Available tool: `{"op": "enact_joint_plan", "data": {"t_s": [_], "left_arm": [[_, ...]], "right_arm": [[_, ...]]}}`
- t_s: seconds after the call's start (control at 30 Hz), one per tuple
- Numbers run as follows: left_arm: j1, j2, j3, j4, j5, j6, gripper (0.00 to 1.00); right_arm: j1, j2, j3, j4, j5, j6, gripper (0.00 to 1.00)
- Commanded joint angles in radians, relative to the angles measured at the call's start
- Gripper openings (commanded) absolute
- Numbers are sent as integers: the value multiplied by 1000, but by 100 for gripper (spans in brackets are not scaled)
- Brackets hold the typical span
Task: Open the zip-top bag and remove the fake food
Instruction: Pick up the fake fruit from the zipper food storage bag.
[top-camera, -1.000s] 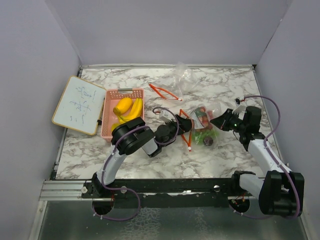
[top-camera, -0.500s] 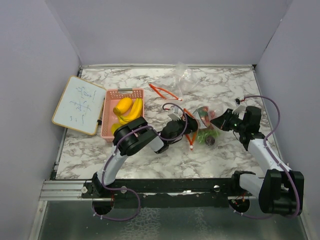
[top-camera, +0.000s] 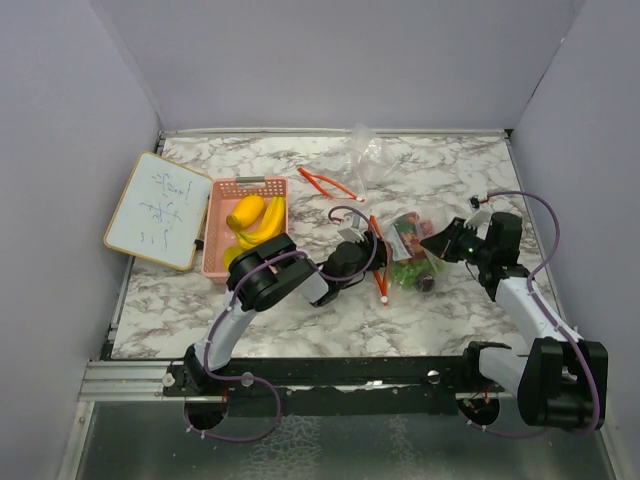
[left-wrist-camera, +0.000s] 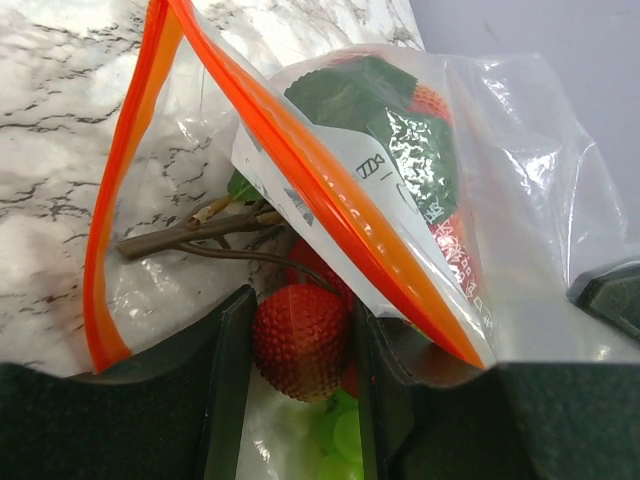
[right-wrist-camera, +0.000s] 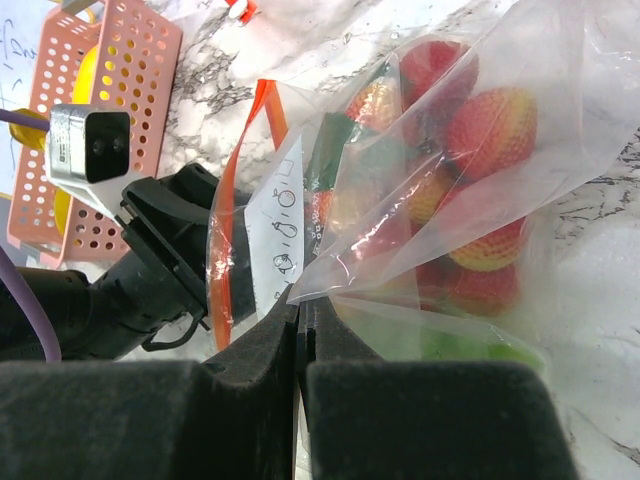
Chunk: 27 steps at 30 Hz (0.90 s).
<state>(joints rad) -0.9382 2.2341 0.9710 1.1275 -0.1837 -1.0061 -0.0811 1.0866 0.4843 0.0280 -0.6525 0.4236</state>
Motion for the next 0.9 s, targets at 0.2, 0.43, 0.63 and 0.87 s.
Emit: {"op": "enact_joint_plan", "data": {"t_s": [0.2,0.43,0.63,0.87], "left_arm": [[1,-139,-251,-52,4,32,30],[1,-311,-376,-144,25,51,30],[1,-450,-502,-141,36,27,30],[2,-609,-571,-244,56,29,30]], "right_arm": [[-5,-8,-1,43,60,45,2],[-5,-11,-35,100,114,89,2],[-5,16,-57,180,135,150,2],[-5,90,-18,246,168,167,2]]}}
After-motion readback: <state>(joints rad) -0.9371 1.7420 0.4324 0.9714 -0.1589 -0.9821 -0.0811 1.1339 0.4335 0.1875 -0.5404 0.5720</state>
